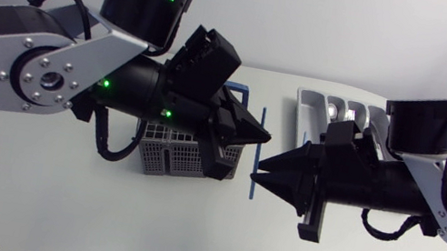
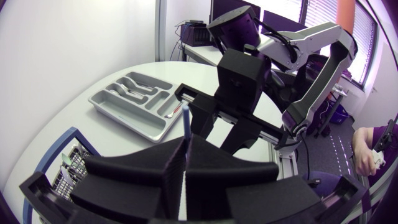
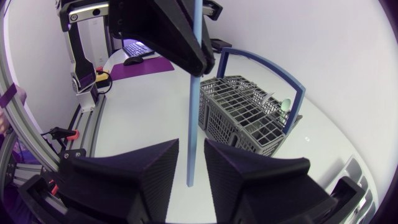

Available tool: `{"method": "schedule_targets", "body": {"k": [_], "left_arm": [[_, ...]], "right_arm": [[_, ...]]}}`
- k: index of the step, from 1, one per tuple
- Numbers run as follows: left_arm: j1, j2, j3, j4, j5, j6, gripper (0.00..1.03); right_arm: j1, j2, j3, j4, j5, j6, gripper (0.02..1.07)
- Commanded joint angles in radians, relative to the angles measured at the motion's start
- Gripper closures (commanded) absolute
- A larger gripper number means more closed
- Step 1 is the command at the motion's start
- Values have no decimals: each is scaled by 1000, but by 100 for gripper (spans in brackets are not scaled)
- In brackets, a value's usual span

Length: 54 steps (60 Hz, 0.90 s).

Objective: Unload the cutlery basket into the drawer organizer.

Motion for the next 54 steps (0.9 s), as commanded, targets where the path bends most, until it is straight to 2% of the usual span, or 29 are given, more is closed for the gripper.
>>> {"method": "schedule_targets", "body": {"k": [1,4,15,30,33,39,41,42,44,50,54], "left_arm": [[2,17,37,-4,11,-25,97],[4,16,37,-7,13,-25,97],[7,14,33,-7,16,-23,97],[31,13,47,14,16,-63,93],[42,10,50,25,16,-80,80],[73,-17,47,73,16,-127,27],[85,-29,42,97,16,-146,12],[90,-33,42,106,16,-152,8],[105,-46,39,132,16,-173,4],[168,-83,40,171,16,-215,4],[223,-107,45,171,-14,-223,4]], "right_arm": [[11,17,29,8,-5,31,89],[11,20,32,8,-2,31,95],[19,27,37,10,3,31,101],[30,19,22,-2,8,29,101],[30,13,17,-8,8,29,101],[30,-6,9,-36,9,19,101],[30,-12,8,-45,9,17,101],[30,-13,6,-51,9,16,101],[25,-21,5,-67,11,6,101],[-7,-41,0,-90,18,-1,101],[-56,-41,12,-119,14,-15,101]]}}
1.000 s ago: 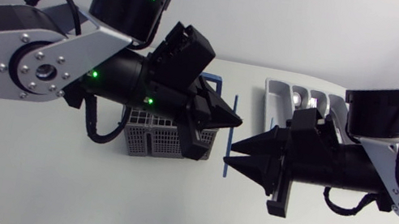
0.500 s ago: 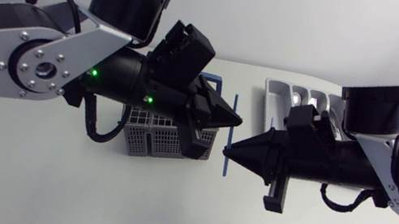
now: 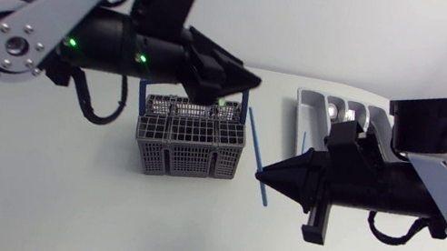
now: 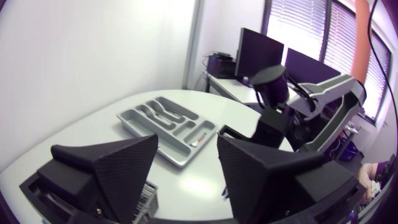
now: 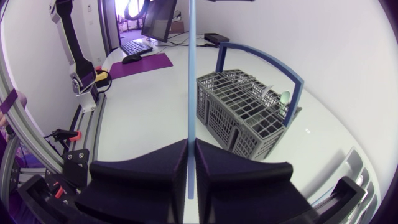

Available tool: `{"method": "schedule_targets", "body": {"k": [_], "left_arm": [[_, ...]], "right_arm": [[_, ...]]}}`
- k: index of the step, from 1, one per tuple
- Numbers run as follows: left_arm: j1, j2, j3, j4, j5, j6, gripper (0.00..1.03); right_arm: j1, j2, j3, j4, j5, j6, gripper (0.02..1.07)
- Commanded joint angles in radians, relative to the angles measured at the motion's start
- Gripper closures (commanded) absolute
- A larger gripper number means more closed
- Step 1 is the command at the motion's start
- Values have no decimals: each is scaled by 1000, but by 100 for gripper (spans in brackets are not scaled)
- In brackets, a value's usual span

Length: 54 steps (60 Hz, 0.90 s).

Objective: Unload the cutlery basket into the drawer organizer.

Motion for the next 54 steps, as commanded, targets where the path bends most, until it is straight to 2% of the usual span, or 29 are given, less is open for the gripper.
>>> {"method": "schedule_targets", "body": {"k": [1,11,21,25,31,40,51,54], "left_arm": [[76,-56,34,22,-24,-47,4],[140,-108,14,-27,-122,10,4],[143,-134,-35,-82,-243,122,4],[139,-134,-62,-102,-257,153,4],[131,-136,-105,-120,-315,206,4],[134,-176,-166,-125,-349,245,4],[136,-232,-224,-136,-381,274,4],[136,-243,-235,-139,-386,275,4]], "right_arm": [[-57,-12,4,-41,-10,-30,101],[-206,37,66,-73,-30,-40,101],[-333,234,193,-43,-21,44,101],[-358,329,253,-20,13,115,101],[-368,468,340,14,117,210,101],[-370,651,468,20,280,342,101],[-335,786,581,-10,513,443,101],[-327,810,603,-24,550,460,101]]}}
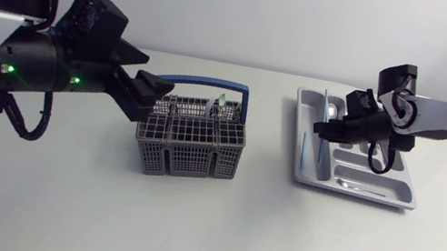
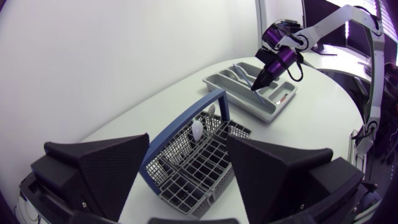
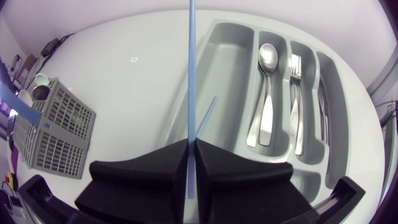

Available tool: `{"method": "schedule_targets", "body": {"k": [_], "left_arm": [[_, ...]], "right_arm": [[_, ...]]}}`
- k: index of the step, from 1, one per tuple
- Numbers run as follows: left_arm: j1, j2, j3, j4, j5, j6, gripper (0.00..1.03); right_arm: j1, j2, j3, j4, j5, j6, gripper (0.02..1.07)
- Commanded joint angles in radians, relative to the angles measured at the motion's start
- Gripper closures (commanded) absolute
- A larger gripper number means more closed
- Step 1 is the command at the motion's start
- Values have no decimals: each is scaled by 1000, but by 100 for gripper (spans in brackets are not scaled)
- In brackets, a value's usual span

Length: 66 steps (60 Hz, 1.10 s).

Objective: Unload the cutlery basket into the drawer organizer.

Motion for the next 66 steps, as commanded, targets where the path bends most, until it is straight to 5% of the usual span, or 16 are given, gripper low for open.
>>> {"method": "schedule_targets", "body": {"k": [1,15,20,21,25,32,39,47,54,61,66], "left_arm": [[-3,-34,-39,-8,-11,29,4],[-6,-52,-64,-16,-12,32,4],[-7,-54,-71,-22,-14,32,4],[-7,-57,-73,-25,-16,32,4],[-6,-66,-79,-32,-20,34,4],[-1,-98,-98,-62,-35,58,4],[-3,-140,-134,-91,-57,83,4],[-4,-168,-194,-117,-65,93,5],[-3,-157,-248,-120,-65,127,10],[0,-108,-289,-111,-65,158,33],[3,-72,-303,-95,-65,162,52]], "right_arm": [[27,58,57,-28,57,73,101],[63,174,173,-85,148,162,98],[70,199,204,-113,168,182,73],[70,199,209,-114,181,188,59],[68,165,196,-107,197,188,33],[79,39,117,-61,188,150,12],[131,-114,-18,34,62,62,13],[214,-214,-129,111,43,-8,20],[257,-223,-139,125,14,-22,58],[264,-183,-89,146,-46,5,97],[261,-148,-35,145,-110,28,100]]}}
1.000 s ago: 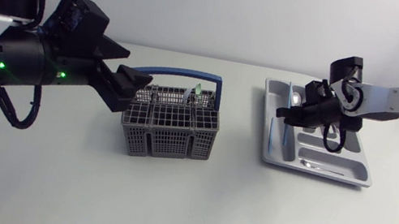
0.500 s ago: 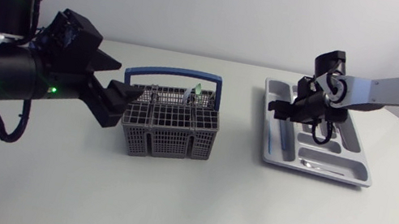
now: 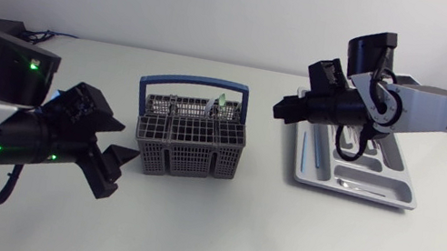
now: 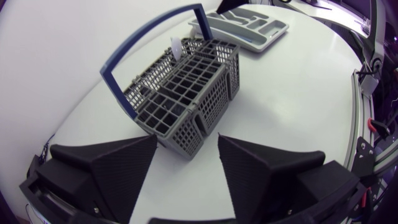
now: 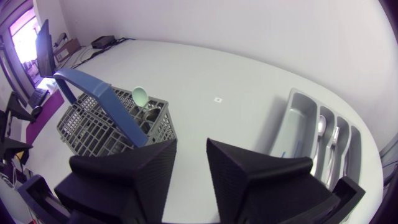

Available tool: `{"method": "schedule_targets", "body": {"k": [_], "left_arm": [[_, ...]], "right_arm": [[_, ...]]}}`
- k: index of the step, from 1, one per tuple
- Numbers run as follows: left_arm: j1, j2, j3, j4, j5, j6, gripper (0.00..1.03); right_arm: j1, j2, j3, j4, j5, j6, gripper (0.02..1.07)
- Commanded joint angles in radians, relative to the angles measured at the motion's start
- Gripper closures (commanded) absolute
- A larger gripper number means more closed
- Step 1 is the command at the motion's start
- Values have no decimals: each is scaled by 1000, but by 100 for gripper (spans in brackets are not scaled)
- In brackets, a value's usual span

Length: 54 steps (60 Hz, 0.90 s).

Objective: Unload the cutlery basket into the drawer organizer.

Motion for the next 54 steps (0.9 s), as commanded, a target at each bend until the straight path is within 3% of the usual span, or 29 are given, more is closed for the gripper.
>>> {"method": "schedule_targets", "body": {"k": [1,5,8,19,30,39,54], "left_arm": [[5,45,-39,20,-8,32,58],[9,81,-48,40,-6,32,78],[9,105,-53,54,-6,30,84],[12,237,-67,163,-6,44,85],[40,395,-47,288,-8,55,85],[66,441,-25,344,-8,58,85],[126,518,27,440,-8,70,85]], "right_arm": [[-1,54,59,18,-64,28,101],[4,71,99,18,-75,40,101],[4,90,129,18,-108,60,101],[2,222,312,-29,-243,139,101],[30,332,476,-154,-371,142,101],[43,304,438,-216,-415,74,101],[30,139,218,-278,-460,-65,101]]}}
